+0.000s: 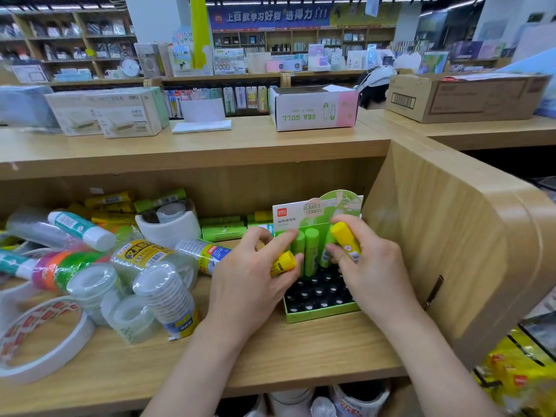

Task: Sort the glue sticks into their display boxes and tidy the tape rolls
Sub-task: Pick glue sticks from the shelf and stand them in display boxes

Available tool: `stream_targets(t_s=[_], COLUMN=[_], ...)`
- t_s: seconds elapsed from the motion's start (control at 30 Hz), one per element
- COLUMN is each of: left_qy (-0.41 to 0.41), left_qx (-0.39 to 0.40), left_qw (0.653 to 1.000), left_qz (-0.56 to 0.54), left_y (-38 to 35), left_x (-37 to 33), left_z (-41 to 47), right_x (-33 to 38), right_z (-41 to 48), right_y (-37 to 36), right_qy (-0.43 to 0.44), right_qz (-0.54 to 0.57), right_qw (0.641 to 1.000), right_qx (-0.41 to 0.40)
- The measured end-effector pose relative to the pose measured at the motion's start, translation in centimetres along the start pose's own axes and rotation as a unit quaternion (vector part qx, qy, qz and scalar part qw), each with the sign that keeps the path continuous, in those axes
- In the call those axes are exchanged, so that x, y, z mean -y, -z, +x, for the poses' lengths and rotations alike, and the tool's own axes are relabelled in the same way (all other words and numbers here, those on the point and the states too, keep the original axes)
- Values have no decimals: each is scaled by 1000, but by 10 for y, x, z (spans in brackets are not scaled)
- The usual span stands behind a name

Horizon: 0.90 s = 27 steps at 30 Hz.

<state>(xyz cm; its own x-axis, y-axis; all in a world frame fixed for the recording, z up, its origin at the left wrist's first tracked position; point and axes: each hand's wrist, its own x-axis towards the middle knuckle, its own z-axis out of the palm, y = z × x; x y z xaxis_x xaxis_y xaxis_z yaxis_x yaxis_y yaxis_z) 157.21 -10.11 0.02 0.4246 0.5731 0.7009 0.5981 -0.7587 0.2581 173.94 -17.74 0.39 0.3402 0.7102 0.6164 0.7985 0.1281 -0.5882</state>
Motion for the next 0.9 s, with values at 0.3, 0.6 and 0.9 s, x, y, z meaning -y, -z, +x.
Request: stream_targets(t_s=[0.3, 0.6, 0.9], left_qy=[-2, -18, -15], left_qx=[2, -7, -22], left_qw=[1000, 1000, 1000], left_qz=[0, -1, -11], left_y=[1, -1, 2], left_x=[0, 0, -1], left_z=[-1, -1, -2], right_x=[-4, 0, 8], right_z=[1, 6, -4], right_y=[-5, -3, 5], right_qy=[42, 65, 26], right_qz=[-12, -59, 10], right_qw=[999, 996, 999], right_qx=[-23, 5, -42])
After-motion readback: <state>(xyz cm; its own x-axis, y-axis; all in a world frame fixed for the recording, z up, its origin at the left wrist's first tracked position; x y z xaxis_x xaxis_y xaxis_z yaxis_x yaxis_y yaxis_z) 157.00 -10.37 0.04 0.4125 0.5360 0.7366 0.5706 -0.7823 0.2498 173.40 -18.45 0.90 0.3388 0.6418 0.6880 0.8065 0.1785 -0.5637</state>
